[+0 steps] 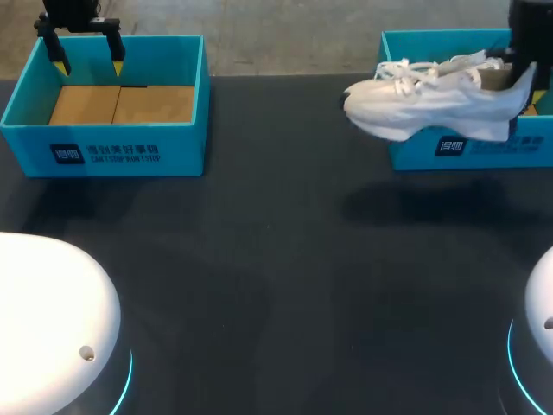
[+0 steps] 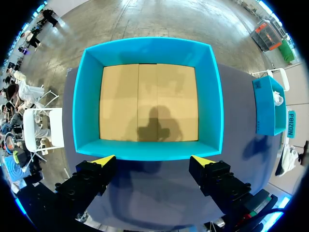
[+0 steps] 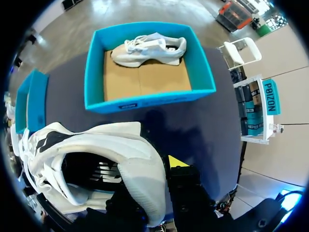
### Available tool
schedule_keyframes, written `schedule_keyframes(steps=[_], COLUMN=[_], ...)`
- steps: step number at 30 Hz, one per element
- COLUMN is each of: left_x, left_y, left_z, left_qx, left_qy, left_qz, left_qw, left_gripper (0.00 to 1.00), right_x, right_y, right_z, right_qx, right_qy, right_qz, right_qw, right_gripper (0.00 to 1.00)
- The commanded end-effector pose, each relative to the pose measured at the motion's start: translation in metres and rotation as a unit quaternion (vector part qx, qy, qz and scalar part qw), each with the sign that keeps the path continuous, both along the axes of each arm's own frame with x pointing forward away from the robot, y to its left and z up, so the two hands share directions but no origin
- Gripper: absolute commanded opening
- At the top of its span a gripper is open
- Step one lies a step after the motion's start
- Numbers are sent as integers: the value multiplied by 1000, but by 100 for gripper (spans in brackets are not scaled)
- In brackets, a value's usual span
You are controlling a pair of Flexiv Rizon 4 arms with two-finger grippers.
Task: Take the shoe out of the shoebox, open the shoe tongue, remove and reinsert the insole, then place the shoe into the shoebox
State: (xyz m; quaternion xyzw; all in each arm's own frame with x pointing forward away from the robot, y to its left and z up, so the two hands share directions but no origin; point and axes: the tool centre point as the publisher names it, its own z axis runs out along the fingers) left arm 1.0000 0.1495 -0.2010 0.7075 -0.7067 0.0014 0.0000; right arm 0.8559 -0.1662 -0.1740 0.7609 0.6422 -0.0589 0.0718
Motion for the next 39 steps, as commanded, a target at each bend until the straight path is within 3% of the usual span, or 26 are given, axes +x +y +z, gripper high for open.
schedule_keyframes(steps=[1, 24, 39], left_x=[0, 0, 0], left_y=[0, 0, 0], left_z=[0, 0, 0], left_qx=[0, 0, 0], left_qy=[0, 0, 0], left_qz=[0, 0, 0], left_qw=[1000, 1000, 1000], left_gripper=[100, 100, 100], right_x=[-17, -103, -142], right_y=[18, 123, 164], right_z=[-7, -29, -46], right_qx=[-9, -4, 3], right_qy=[-20, 3, 17], right_qz=[9, 30, 43], right_qw=[1000, 1000, 999], right_gripper=[0, 0, 0])
